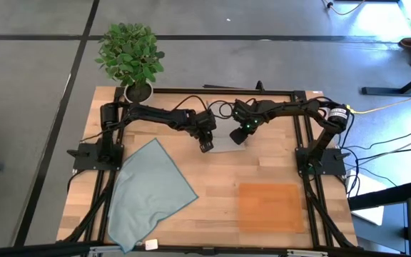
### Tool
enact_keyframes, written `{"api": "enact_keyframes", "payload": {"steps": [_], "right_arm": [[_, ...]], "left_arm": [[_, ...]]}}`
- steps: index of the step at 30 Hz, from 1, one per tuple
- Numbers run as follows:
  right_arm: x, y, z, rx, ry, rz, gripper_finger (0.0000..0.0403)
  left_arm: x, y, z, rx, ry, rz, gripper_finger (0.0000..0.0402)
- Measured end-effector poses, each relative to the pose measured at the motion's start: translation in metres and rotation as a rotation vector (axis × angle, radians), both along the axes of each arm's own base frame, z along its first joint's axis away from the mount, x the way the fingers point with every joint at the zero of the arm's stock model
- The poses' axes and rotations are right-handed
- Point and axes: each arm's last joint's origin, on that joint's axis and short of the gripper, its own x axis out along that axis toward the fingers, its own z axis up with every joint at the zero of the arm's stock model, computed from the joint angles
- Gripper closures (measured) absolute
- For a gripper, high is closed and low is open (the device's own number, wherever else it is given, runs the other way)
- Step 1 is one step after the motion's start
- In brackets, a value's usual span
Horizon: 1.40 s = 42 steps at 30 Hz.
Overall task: Roll microfiber towels into tight, uniform cylinder then place into a basket
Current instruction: Roll the gray microfiber towel
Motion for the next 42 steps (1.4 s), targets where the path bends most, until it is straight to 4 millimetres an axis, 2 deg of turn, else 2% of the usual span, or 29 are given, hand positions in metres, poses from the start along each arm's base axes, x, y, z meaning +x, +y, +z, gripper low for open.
{"api": "enact_keyframes", "payload": {"steps": [6, 13, 19, 22, 28, 31, 35, 39, 42], "right_arm": [[0.000, 0.000, 0.000, -0.002, -0.001, 0.000, 0.0273], [0.000, 0.000, 0.002, -0.004, -0.009, 0.000, 0.0273], [-0.005, 0.002, 0.026, -0.048, -0.083, 0.033, 0.0273], [-0.009, 0.012, 0.043, -0.090, -0.120, 0.163, 0.0273], [-0.007, 0.055, 0.061, -0.206, -0.141, 0.676, 0.0273], [-0.005, 0.073, 0.056, -0.233, -0.145, 0.832, 0.0273], [-0.008, 0.089, 0.037, -0.242, -0.143, 0.931, 0.0273], [-0.008, 0.093, 0.027, -0.358, -0.119, 0.926, 0.0273], [-0.010, 0.093, 0.022, -0.376, -0.116, 0.924, 0.0273]], "left_arm": [[0.000, 0.000, 0.000, -0.005, -0.002, 0.009, 0.0322], [-0.005, 0.002, 0.011, -0.019, -0.005, 0.037, 0.0321], [-0.011, 0.005, 0.028, -0.012, -0.031, 0.048, 0.0321], [-0.012, 0.002, 0.037, -0.006, -0.056, 0.025, 0.0321], [-0.011, -0.019, 0.038, -0.003, -0.027, -0.076, 0.0321], [-0.009, -0.030, 0.038, -0.006, -0.021, -0.106, 0.0321], [-0.007, -0.042, 0.038, -0.006, -0.018, -0.139, 0.0321], [-0.006, -0.053, 0.038, 0.031, -0.012, -0.189, 0.0321], [-0.005, -0.059, 0.038, 0.052, -0.010, -0.246, 0.0321]]}}
